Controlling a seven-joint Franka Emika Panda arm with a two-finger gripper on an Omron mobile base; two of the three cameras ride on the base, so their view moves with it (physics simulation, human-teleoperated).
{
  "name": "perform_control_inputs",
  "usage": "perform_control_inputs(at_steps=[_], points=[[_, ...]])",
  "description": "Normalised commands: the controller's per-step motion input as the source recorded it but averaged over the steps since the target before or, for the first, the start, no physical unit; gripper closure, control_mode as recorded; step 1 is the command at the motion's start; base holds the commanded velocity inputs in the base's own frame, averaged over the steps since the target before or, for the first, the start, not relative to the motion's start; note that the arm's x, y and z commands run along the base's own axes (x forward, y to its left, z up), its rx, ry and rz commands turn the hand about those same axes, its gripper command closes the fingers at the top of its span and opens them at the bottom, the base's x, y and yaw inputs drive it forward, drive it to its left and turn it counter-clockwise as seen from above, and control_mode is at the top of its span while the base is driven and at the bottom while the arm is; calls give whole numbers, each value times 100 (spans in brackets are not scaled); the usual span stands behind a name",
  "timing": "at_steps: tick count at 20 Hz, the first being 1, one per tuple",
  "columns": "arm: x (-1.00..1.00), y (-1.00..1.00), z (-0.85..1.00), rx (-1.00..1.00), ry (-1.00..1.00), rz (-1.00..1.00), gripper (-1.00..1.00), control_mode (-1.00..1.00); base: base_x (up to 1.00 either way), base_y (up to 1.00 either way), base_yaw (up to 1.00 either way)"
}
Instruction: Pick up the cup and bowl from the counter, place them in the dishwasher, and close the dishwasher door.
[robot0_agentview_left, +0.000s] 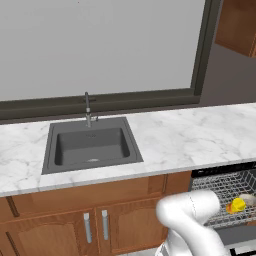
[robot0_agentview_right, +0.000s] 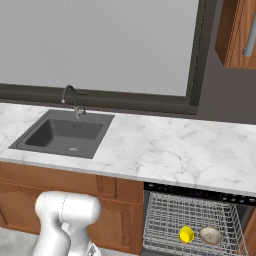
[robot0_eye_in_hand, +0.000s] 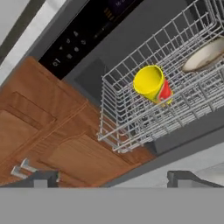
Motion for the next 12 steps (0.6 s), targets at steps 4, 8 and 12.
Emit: perform_control_inputs(at_steps=[4, 8, 12], points=[[-8, -6, -41, -7, -11, 0, -100, -100, 0, 0, 0], [-27, -31, -45, 0, -11, 0, -100, -100, 0, 0, 0], [-31, -46, -43, 0, -10, 0, -100, -100, 0, 0, 0]])
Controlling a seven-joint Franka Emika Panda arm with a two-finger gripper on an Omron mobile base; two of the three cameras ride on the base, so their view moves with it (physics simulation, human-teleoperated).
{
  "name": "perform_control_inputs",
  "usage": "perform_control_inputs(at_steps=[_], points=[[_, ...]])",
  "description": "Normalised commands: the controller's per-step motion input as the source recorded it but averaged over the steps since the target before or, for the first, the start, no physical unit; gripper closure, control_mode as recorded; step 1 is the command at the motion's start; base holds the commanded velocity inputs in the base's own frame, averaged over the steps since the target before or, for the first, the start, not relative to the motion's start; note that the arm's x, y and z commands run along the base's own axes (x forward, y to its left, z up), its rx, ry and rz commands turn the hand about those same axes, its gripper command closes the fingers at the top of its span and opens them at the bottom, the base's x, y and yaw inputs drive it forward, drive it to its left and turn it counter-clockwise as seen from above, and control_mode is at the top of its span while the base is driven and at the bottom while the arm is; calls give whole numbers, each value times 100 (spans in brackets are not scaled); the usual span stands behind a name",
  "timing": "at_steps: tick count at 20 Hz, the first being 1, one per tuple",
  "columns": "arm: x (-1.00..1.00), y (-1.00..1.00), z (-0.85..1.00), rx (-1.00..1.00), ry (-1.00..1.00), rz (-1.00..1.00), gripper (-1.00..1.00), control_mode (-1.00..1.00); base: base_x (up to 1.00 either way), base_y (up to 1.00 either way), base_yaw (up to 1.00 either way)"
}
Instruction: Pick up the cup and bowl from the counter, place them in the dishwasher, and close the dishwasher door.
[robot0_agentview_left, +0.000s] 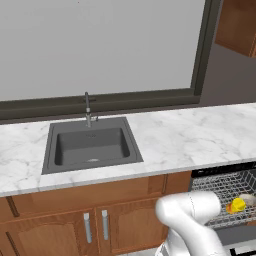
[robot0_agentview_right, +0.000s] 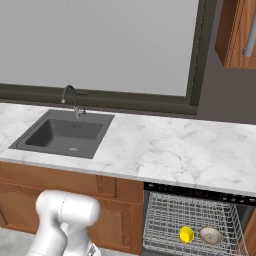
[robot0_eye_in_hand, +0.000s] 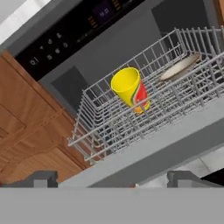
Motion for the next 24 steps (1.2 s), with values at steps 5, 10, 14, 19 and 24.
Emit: perform_control_inputs(at_steps=[5, 10, 14, 19, 24], points=[[-10, -53, -37, 6, -8, 0, -100, -100, 0, 0, 0], [0, -52, -29, 20, -4, 0, -100, -100, 0, 0, 0], [0, -49, -32, 27, -2, 0, -100, -100, 0, 0, 0], [0, -35, -34, 23, -5, 0, -100, -100, 0, 0, 0], [0, -16, -52, 13, -12, 3, -100, -100, 0, 0, 0]])
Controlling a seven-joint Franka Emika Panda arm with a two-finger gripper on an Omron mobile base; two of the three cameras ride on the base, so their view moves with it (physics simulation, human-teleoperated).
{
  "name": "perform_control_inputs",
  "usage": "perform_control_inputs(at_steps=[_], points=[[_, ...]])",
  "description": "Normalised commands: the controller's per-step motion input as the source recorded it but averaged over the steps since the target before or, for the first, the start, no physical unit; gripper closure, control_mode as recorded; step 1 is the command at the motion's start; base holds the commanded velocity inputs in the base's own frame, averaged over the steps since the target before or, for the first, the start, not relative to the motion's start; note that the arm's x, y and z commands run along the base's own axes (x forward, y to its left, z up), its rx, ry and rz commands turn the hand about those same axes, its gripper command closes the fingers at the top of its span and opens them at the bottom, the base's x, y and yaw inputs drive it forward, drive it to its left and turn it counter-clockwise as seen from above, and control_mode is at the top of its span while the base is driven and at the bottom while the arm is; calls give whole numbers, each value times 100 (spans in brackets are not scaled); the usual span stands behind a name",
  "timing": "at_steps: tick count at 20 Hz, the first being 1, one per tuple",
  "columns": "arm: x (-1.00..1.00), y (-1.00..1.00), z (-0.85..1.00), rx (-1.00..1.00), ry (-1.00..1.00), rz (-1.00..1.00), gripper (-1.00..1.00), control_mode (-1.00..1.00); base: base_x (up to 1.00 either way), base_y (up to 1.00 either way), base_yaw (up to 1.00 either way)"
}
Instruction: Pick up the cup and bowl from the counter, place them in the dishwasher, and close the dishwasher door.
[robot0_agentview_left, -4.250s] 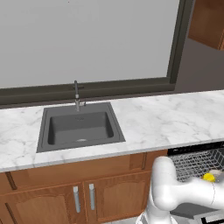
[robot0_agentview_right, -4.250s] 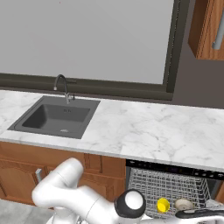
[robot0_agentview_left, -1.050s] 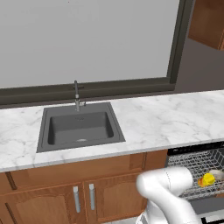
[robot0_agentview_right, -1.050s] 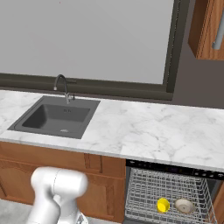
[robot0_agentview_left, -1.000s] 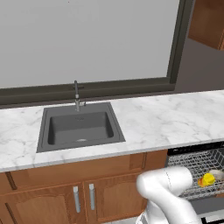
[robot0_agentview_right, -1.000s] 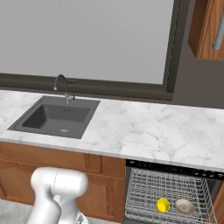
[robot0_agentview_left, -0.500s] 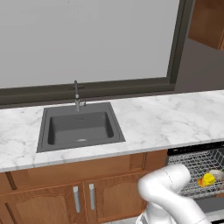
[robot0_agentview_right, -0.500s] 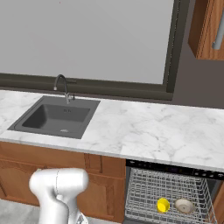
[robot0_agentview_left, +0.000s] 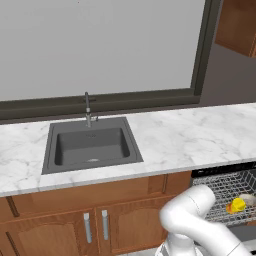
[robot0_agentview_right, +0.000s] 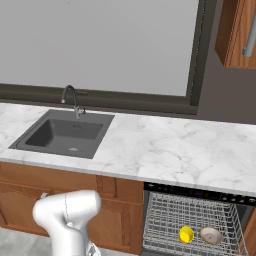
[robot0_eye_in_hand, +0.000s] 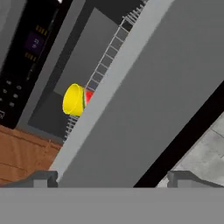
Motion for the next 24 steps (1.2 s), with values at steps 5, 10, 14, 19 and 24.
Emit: perform_control_inputs(at_steps=[5, 10, 14, 19, 24], points=[[-1, -8, -73, 2, -15, 1, -100, -100, 0, 0, 0], [2, -6, -63, 0, -18, 0, -100, -100, 0, 0, 0], [16, -10, -53, 0, -19, 0, -100, -100, 0, 0, 0], [24, -9, -44, 0, -18, 0, -100, -100, 0, 0, 0], [32, -6, -25, 0, -19, 0, -100, -100, 0, 0, 0]])
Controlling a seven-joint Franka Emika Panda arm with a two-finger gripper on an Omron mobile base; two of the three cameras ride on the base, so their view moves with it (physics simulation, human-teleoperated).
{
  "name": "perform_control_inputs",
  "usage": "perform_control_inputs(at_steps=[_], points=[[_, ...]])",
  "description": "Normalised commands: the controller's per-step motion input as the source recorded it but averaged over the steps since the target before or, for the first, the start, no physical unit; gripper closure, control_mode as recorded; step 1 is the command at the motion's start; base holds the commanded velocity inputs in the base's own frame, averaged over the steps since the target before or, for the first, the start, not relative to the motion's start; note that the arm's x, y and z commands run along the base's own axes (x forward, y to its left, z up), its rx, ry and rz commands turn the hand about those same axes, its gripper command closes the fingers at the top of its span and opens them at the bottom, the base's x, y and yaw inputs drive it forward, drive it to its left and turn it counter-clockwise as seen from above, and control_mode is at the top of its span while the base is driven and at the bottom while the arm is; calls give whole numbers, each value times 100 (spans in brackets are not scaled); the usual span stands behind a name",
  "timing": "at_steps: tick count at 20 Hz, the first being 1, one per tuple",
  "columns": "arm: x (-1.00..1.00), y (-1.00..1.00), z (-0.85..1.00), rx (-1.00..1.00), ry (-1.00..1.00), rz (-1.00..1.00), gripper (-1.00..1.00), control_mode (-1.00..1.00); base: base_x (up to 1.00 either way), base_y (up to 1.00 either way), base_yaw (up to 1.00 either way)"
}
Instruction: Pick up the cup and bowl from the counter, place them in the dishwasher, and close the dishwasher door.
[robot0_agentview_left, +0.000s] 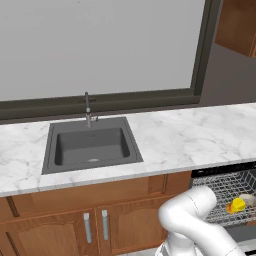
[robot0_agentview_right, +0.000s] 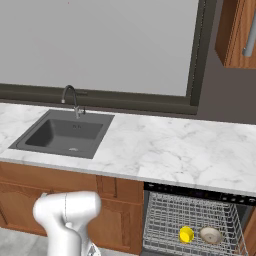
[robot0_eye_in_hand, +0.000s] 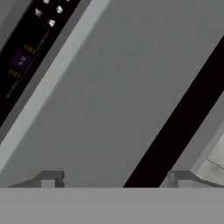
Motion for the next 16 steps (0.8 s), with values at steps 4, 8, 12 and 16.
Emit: perform_control_inputs(at_steps=[4, 8, 12, 16], points=[[62, -2, 0, 0, -23, 0, -100, -100, 0, 0, 0], [66, 0, 0, 3, -22, 0, -100, -100, 0, 0, 0], [64, -1, 0, 7, -19, 0, -100, -100, 0, 0, 0], [61, -1, 0, 8, -17, 0, -100, -100, 0, 0, 0]])
